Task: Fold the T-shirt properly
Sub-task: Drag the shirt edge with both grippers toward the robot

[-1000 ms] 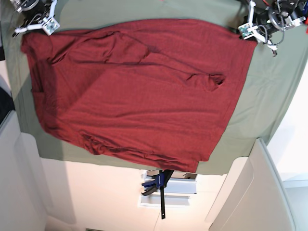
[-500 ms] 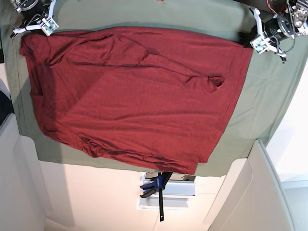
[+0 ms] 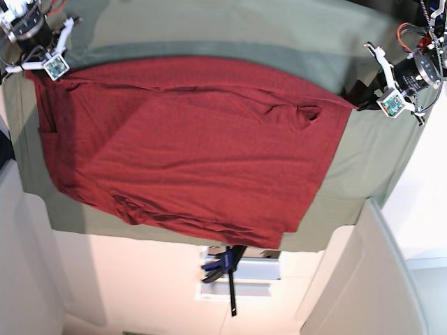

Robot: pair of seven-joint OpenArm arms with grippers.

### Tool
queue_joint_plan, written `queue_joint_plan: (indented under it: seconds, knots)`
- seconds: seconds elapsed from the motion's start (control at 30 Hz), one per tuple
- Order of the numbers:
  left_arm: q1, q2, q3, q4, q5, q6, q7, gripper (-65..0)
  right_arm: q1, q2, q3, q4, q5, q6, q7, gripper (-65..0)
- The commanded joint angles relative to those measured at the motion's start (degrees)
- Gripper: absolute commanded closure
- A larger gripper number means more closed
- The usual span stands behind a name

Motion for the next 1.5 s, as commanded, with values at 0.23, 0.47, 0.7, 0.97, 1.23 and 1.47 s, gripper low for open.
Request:
queue_joint_plan:
  seconds: [0.23, 0.47, 0.7, 0.97, 1.23, 1.47]
  knots:
    - [-14.4, -1.4, 10.7, -8.6, 2.4, 0.3, -1.3, 0.0, 8.2, 0.0, 0.6, -7.0, 0.5, 3.8, 1.0, 0.0]
    - [-25.8, -1.1, 21.8, -22.2, 5.1, 0.3, -1.7, 0.0, 12.3, -1.7, 0.5, -13.4, 1.5, 5.6, 3.6, 0.0]
    - [-32.1, 0.5, 25.6, -32.3, 10.1, 4.7, -6.3, 0.0, 15.0, -3.7, 0.5, -17.6, 1.5, 6.6, 4.5, 0.0]
    - [-33.0, 1.1, 25.7, -33.7, 11.8, 4.7, -8.8, -41.5, 15.2, -6.1, 0.5, -19.5, 1.5, 6.6, 5.6, -8.1]
    - [-32.1, 0.2, 25.7, -28.0, 6.3, 0.3, -5.7, -41.5, 14.4, -6.5, 0.6, -16.1, 1.5, 6.6, 4.9, -31.2]
    - [-22.6, -6.0, 25.7, -10.4, -0.9, 0.3, 4.7, -41.5, 8.5, -6.2, 0.5, -2.3, 1.5, 6.6, -4.5, -31.2]
